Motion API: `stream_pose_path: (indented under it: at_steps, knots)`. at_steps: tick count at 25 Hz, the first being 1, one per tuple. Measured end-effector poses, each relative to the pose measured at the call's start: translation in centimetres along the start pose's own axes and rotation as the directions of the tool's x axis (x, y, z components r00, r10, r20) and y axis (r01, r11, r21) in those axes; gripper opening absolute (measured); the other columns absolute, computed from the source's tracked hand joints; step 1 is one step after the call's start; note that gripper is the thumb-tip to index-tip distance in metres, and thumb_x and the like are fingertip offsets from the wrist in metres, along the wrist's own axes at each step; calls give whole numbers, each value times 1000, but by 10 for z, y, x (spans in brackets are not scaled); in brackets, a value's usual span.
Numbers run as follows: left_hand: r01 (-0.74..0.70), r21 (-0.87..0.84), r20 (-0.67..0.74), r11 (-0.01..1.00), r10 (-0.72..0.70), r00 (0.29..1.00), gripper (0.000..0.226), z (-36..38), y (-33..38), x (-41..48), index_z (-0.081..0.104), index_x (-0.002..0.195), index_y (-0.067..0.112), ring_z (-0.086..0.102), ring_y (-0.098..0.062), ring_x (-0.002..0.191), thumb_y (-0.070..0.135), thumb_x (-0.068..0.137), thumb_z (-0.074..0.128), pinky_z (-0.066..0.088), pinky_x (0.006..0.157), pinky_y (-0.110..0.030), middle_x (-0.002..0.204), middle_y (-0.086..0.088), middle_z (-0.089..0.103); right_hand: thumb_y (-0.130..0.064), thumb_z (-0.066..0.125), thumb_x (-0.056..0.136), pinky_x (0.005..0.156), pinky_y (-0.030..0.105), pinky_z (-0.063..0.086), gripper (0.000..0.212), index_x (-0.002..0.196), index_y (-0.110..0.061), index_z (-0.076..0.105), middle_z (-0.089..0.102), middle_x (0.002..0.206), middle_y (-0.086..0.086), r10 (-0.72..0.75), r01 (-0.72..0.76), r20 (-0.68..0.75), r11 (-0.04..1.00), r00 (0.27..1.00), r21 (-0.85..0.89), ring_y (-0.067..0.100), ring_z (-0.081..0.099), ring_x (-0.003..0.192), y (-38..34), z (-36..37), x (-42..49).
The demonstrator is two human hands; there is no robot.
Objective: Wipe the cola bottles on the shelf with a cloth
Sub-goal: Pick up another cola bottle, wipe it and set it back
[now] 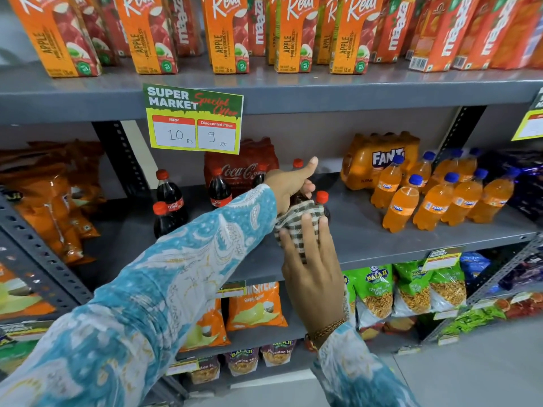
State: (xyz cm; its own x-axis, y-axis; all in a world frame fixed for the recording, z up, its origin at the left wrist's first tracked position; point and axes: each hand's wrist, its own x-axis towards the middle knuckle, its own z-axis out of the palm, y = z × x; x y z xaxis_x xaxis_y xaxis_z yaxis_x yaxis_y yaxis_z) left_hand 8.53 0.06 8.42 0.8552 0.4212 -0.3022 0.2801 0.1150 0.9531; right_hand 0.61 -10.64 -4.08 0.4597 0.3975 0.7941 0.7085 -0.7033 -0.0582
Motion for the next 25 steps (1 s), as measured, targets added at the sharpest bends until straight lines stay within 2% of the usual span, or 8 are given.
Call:
stream_pose_path:
  at_steps: [6,9,11,13,17,19,22,25]
  knots:
    - [69,-109,53,992,-63,997,48,-8,8,-1,55,56,13,61,-19,65,56,69,73,54,87,-37,51,1,57,8,62,79,99,53,44,37,114,-5,65,51,137,16,-154,153,-1,981,988,120,44,38,133,19,-11,-28]
    - [104,-256,143,961,-69,987,41,-15,8,-1,50,64,14,52,-14,54,47,73,73,52,87,-35,47,2,54,-2,56,86,89,42,50,30,114,-6,67,48,137,19,192,-149,-100,932,976,331,42,47,127,18,-22,-19]
    - [102,-268,202,958,-48,978,40,-17,5,-5,51,66,12,54,-12,48,45,75,72,55,76,-29,45,2,55,-12,50,92,91,41,50,29,116,-4,66,45,138,21,303,-217,-153,883,941,417,42,49,125,13,-28,9]
    - [73,-209,244,975,-21,970,40,-18,1,-9,54,64,13,56,-11,48,48,76,70,56,63,-25,47,4,56,-19,49,95,101,47,45,32,121,-7,63,44,141,22,185,-136,-99,919,978,371,43,40,132,7,-26,33]
    - [26,-230,317,973,49,947,48,-22,5,-15,48,53,15,54,-10,53,52,79,64,50,86,-31,46,4,50,-6,54,93,105,56,37,37,129,-11,58,40,146,21,-37,39,-16,994,999,99,46,29,137,-3,-16,27]
    - [8,-259,317,966,77,945,47,-24,8,-18,47,56,15,52,-8,46,50,83,60,49,76,-27,42,6,48,2,39,95,108,57,33,37,123,-7,62,43,144,19,-106,107,-24,994,994,35,47,30,136,-4,-16,7]
    - [-19,-324,309,946,125,943,41,-29,14,-24,49,62,12,50,-8,42,44,87,57,49,55,-23,39,6,46,10,57,84,108,57,34,33,114,-1,65,48,140,18,-149,149,2,985,989,84,45,30,137,-1,-18,-20]
    - [-30,-378,279,925,145,949,39,-34,11,-25,51,65,11,53,-12,43,44,85,59,52,49,-24,42,4,47,11,68,76,99,56,44,38,112,-2,67,47,140,19,-149,159,-61,968,987,193,45,35,134,-5,-30,-19]
